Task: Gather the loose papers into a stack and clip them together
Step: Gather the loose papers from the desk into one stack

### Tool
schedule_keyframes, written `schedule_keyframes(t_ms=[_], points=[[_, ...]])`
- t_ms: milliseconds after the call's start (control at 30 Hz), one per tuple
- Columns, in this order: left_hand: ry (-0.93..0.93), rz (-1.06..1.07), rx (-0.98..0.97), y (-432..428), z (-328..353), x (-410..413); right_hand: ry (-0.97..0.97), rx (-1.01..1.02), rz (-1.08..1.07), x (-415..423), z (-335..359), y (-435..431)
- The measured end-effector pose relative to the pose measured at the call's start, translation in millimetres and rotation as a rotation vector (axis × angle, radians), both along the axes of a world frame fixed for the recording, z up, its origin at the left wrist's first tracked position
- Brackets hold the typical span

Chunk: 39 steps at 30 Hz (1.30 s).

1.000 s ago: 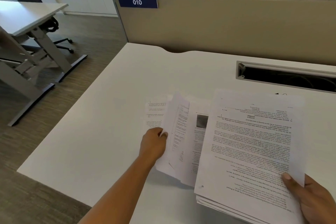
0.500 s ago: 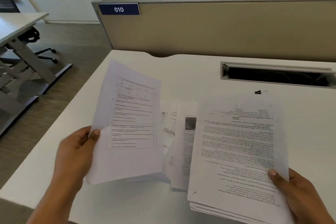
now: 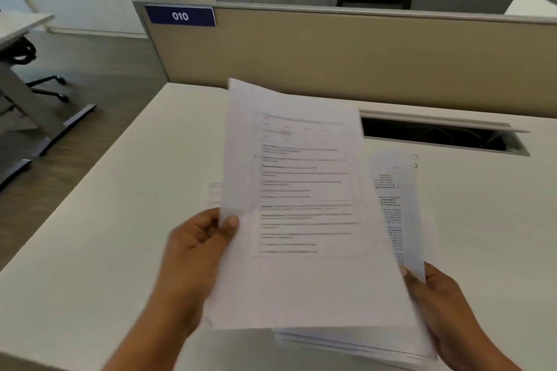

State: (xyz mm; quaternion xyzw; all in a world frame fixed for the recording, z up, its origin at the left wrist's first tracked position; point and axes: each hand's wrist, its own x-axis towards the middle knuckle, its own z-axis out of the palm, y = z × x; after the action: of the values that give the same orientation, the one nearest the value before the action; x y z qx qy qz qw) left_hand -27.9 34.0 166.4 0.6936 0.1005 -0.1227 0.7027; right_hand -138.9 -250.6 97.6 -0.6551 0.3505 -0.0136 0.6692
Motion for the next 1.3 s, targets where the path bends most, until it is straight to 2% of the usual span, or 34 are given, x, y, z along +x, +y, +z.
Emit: schedule_keyframes(t_ms=[167,300,567,733,833,1000,1067,1300], points=[[0.069,-0.129,0.039,-40,-14,-17,-0.057,0.002,0.097,3,21,7],[0.082,-0.164,0.11,-48,-21,-16,0.001,-0.045,0.105,2,25,8],[0.034,-0.039,0.24,-45,-29,-12,-0.025,0.049,0.086,0,29,10],[0.325,-0.223,-0.089,-40,-32,-9,-0.004,0.028,0.128,-2,33,11],[0.368,-0.251,-0.162,-42,-33,-13,-0.024,0.008,0.129,-4,35,10],[0.33,-0.216,-0.135,-42,-40,-15,-0.035,0.129,0.078,-2,34,11],[0.313,-0.211,-0.115,-41,-42,-16,-0.112,0.152,0.074,-3,30,13],[0.251,-0.19,-0.091,-41,-45,-13,-0.195,0.115,0.122,-7,13,6]])
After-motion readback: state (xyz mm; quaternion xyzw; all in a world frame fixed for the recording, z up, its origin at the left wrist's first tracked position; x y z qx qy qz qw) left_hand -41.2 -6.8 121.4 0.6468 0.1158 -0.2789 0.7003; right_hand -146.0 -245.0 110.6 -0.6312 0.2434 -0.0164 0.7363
